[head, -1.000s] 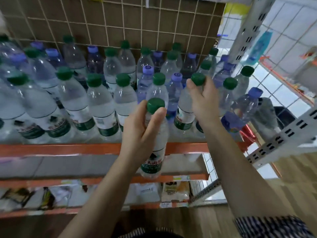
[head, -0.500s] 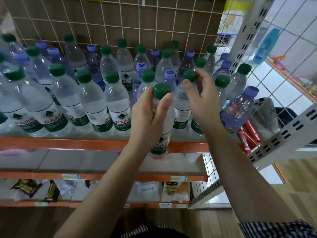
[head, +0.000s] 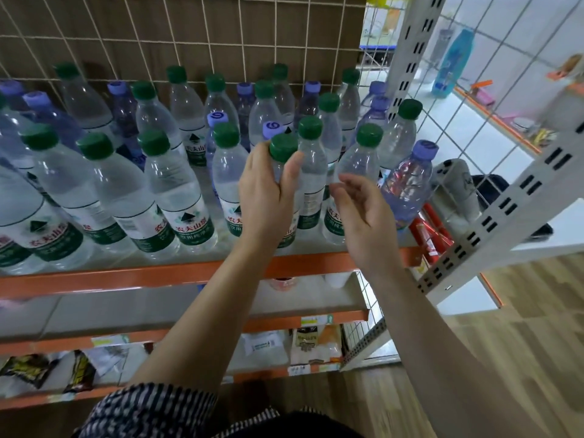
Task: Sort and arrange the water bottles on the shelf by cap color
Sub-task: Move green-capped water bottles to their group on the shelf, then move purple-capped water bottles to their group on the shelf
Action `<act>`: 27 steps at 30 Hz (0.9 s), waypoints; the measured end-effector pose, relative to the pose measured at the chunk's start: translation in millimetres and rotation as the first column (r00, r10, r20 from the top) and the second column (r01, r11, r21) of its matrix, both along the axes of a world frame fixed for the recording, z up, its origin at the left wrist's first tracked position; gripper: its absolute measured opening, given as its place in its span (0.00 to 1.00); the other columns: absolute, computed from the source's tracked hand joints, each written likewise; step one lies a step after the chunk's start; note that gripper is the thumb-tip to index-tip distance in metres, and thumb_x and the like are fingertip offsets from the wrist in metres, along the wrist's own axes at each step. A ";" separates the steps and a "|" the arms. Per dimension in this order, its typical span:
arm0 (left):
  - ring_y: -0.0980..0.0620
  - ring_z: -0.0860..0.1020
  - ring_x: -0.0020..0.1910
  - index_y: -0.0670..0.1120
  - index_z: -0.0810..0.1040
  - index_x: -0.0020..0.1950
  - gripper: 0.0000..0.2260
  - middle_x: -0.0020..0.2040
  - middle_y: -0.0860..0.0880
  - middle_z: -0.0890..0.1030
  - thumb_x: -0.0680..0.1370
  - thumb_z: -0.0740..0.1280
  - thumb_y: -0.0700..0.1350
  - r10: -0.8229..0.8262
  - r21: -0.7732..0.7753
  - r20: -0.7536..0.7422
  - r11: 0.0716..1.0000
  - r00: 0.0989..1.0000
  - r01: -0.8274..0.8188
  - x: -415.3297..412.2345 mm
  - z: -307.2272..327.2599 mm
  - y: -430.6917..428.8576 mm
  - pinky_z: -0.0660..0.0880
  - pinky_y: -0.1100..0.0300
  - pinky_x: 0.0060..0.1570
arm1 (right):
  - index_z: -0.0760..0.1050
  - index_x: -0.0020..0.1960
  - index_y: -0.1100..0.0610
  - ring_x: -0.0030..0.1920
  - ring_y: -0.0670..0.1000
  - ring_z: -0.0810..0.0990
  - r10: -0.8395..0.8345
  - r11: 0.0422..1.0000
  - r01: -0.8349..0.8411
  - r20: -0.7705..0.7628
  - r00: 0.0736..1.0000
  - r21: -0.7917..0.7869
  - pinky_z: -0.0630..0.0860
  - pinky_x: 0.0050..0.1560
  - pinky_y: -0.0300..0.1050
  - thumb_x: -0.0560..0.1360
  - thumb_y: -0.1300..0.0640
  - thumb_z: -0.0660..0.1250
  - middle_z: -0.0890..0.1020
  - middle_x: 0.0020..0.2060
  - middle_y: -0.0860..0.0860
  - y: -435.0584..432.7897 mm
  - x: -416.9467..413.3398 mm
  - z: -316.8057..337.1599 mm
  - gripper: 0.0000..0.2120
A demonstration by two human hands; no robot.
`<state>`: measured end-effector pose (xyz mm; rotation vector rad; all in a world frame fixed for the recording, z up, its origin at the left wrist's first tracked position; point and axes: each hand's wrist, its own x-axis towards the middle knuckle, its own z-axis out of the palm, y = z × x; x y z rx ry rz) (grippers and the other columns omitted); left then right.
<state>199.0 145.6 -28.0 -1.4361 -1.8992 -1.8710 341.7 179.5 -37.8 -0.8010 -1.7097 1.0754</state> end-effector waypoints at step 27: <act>0.61 0.76 0.36 0.45 0.82 0.53 0.08 0.42 0.53 0.82 0.80 0.63 0.43 -0.077 -0.078 -0.134 0.995 0.988 0.067 -17.9 67.2 9.8 0.71 0.71 0.38 | 0.73 0.60 0.61 0.44 0.44 0.75 -0.439 0.892 0.399 0.196 0.877 0.212 0.70 0.45 0.42 0.79 0.49 0.64 0.77 0.46 0.48 102.8 44.2 8.9 0.17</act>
